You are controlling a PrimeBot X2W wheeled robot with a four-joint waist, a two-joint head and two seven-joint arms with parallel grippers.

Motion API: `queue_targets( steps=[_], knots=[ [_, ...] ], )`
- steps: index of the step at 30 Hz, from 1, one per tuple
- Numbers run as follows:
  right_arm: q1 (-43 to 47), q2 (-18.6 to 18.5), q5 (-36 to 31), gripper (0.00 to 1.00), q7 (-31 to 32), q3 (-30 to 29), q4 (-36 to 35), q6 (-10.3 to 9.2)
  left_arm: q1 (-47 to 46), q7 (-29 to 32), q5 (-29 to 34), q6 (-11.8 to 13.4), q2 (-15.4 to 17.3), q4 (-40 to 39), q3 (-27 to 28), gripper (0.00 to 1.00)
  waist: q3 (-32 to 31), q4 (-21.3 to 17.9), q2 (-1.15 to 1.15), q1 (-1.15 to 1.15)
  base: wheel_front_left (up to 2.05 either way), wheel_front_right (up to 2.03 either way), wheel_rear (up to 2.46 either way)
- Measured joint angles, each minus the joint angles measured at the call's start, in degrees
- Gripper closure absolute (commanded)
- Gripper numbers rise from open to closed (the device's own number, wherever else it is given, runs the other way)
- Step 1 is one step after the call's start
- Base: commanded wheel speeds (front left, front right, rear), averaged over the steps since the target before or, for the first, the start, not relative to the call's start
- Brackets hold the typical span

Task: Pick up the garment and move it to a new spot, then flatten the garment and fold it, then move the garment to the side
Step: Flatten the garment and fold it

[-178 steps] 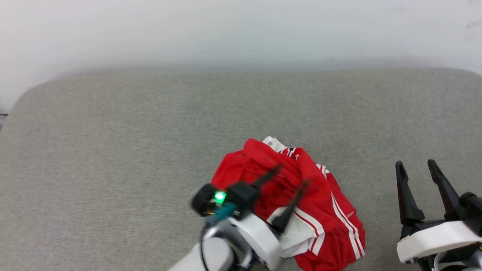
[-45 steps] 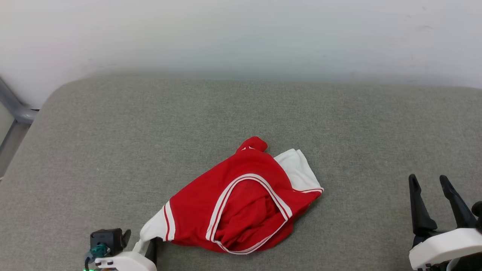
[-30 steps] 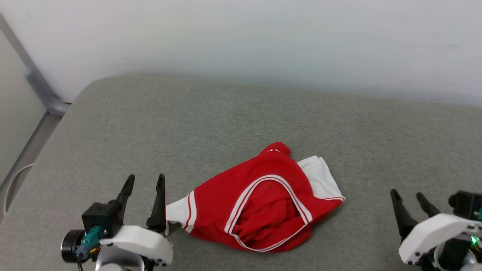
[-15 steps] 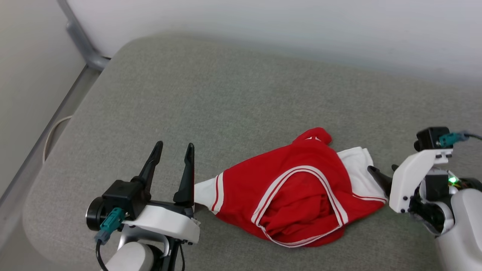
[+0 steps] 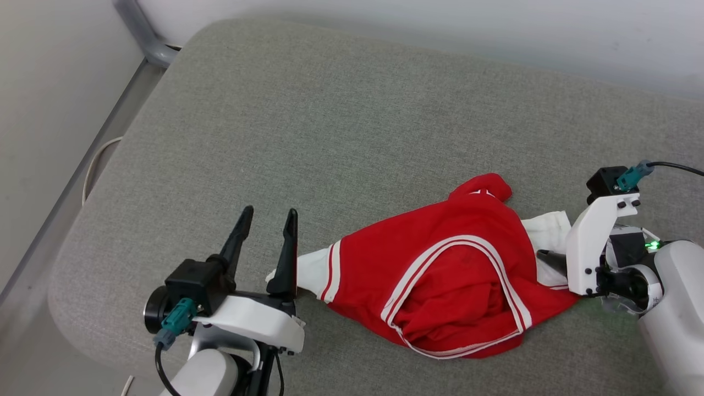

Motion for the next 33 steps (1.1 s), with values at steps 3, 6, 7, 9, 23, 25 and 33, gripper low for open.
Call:
queue_targets(
  steps=[3, 6, 7, 9, 23, 25, 33],
  knots=[
    [-0.1, -0.4, 1.5, 1.0, -0.5, 0.7, 0.1, 0.01, 0.1, 0.0, -0.5, -0.5, -0.3, 1.0, -0.2, 0.0, -0.2, -0.5, 0.0, 0.0, 0.0, 0.0, 0.0],
    [0.5, -0.6, 2.9, 1.0, -6.1, -1.8, -2.2, 0.05, 1.3, 0.3, -1.2, -0.5, 0.2, 2.4, -0.1, 0.0, -1.6, -2.0, 0.0, 0.01, 0.0, 0.0, 0.0],
    [0.9, -1.0, 2.9, 1.0, -7.2, -3.0, -3.1, 0.05, 1.4, 0.4, -1.3, -0.5, 0.5, 2.6, 0.1, 0.0, -1.9, -2.4, 0.0, 0.01, 0.0, 0.0, 0.0],
    [2.3, -2.2, 2.8, 1.0, -8.9, -5.2, -5.1, 0.04, 1.7, 0.6, -1.5, -0.4, 0.7, 2.8, 0.2, 0.0, -2.7, -3.3, 0.0, 0.01, 0.0, 0.0, 0.0],
    [29.8, 4.2, -4.6, 1.0, -12.9, -27.5, -20.7, 0.04, 6.7, 2.3, -3.3, 0.9, 3.4, 3.6, 1.4, 0.0, -7.8, -12.2, 0.0, 0.0, 0.0, 0.0, 0.0],
    [34.4, 7.6, -6.3, 1.0, -14.0, -30.9, -22.0, 0.04, 7.2, 2.8, -3.7, 0.9, 3.8, 3.8, 1.3, 0.0, -8.7, -13.1, 0.0, 0.0, 0.0, 0.0, 0.0],
    [36.3, 11.9, -11.1, 0.0, -25.9, -33.2, -24.9, 0.03, 8.1, 3.5, -4.7, 0.7, 4.4, 5.1, 1.4, 0.0, -9.6, -14.3, 0.0, 0.0, 0.0, 0.0, 0.0]
  ],
)
